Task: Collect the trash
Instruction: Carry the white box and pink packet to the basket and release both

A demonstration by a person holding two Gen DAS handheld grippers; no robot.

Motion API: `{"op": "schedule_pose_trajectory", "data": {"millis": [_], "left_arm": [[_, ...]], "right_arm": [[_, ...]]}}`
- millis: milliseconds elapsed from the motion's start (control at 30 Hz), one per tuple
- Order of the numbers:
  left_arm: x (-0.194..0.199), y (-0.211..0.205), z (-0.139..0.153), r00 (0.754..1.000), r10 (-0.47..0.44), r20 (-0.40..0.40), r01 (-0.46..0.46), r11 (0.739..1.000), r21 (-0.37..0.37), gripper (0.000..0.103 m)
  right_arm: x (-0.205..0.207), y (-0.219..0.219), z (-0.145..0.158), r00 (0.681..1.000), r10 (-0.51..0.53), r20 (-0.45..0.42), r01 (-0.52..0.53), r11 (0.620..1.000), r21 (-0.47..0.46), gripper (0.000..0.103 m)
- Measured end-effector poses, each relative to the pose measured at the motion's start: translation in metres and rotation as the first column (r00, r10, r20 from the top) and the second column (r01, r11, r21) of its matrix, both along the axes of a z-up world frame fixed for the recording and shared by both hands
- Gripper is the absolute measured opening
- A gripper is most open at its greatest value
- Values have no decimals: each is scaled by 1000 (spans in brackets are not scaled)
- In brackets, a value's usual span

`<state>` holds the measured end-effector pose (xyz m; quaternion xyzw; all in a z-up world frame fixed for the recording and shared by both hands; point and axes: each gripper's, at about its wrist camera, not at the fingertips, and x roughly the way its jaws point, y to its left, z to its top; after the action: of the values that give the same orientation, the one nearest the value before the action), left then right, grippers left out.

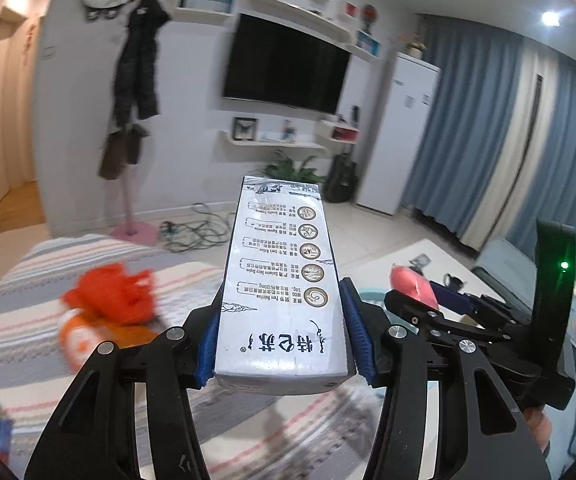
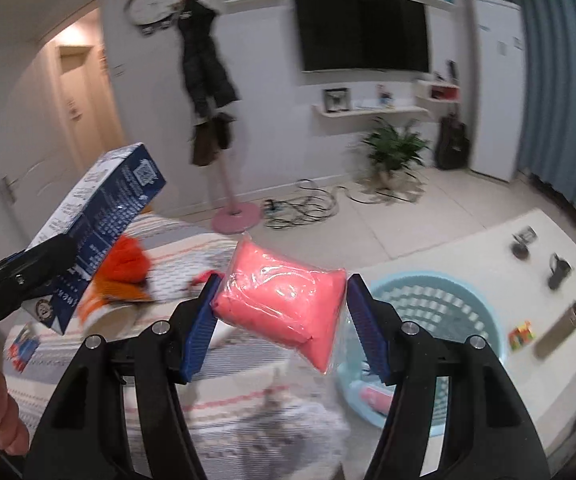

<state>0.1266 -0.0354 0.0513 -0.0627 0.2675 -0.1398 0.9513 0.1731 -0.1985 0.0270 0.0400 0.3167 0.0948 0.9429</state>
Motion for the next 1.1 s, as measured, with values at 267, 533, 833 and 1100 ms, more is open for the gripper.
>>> {"op": "schedule_pose_trajectory", "data": {"millis": [267,533,833,1100], "left_arm": [[51,-72,-41,984,-146,-103,141,988,-56,51],[95,-124,-96,952,-221,-212,210,975,-71,51],[115,-149,-137,917,-269,-296,266,963,-51,51],[113,-145,-147,905,-283,-319,278,959,-62,63]], "right_arm": [[19,-98,-48,977,-189,-104,194,980,40,60],[35,-147,-107,934,-272,-231,289,956,43,60],[49,-165,-161,887,-302,-350,333,942,31,60],[48,-173,-173,865,-314,-391,357,933,41,66]]}}
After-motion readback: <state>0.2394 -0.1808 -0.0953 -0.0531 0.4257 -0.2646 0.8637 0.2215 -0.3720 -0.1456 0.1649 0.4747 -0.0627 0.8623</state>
